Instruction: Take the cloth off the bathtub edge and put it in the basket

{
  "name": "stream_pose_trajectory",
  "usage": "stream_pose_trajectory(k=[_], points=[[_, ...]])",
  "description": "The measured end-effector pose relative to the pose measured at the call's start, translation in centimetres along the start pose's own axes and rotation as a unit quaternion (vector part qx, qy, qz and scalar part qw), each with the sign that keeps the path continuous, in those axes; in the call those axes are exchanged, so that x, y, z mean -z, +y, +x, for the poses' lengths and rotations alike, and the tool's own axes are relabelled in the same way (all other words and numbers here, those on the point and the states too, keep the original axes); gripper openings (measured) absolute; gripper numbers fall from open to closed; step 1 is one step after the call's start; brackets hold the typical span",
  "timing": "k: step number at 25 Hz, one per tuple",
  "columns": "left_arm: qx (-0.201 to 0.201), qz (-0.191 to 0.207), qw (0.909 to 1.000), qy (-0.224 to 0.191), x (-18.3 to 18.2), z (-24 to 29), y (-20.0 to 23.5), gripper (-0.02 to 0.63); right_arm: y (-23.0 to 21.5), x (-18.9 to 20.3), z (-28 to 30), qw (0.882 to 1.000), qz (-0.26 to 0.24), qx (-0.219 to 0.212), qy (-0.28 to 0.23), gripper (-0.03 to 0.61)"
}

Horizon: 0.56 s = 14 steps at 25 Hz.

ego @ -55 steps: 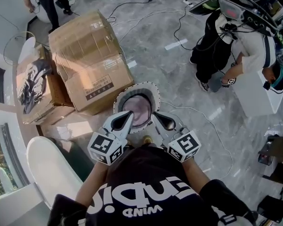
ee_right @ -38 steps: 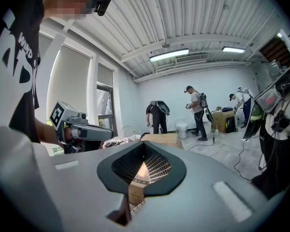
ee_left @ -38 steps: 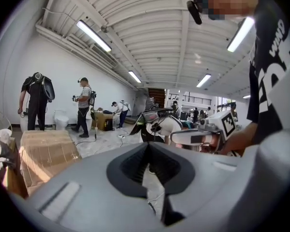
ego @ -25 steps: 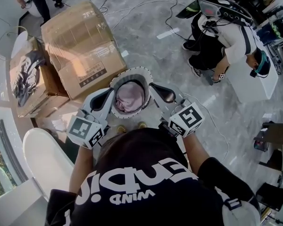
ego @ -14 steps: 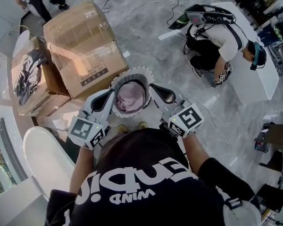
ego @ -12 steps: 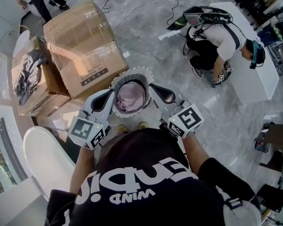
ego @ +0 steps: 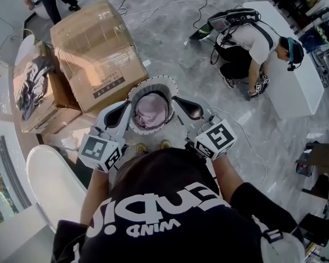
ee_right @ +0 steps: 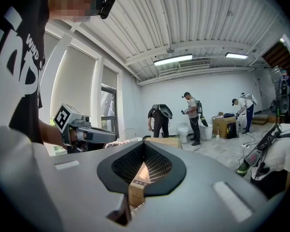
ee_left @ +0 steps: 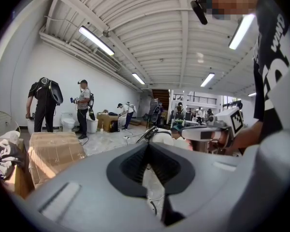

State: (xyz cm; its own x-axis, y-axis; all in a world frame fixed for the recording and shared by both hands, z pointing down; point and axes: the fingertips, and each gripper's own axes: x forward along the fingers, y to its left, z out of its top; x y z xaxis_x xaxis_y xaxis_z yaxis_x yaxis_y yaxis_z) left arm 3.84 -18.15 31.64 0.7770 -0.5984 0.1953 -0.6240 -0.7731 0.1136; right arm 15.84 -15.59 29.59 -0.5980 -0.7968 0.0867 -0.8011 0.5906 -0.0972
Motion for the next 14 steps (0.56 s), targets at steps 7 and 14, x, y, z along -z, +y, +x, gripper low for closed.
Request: stream_pose_trajectory(k=[7, 14], points=[[-0.003, -0.006, 1.0, 0.002, 0.3, -0.2, -0.4, -0.003, 0.3, 0.1, -0.6, 1.0, -0.001, -0.003, 0.001, 0.009], [-0.006, -0.004, 1.0, 0.004, 0.8, -0.3, -0.9, -0.003, 0.3, 0.2, -1.2, 1.0, -0.004, -0.004, 0.0, 0.009]])
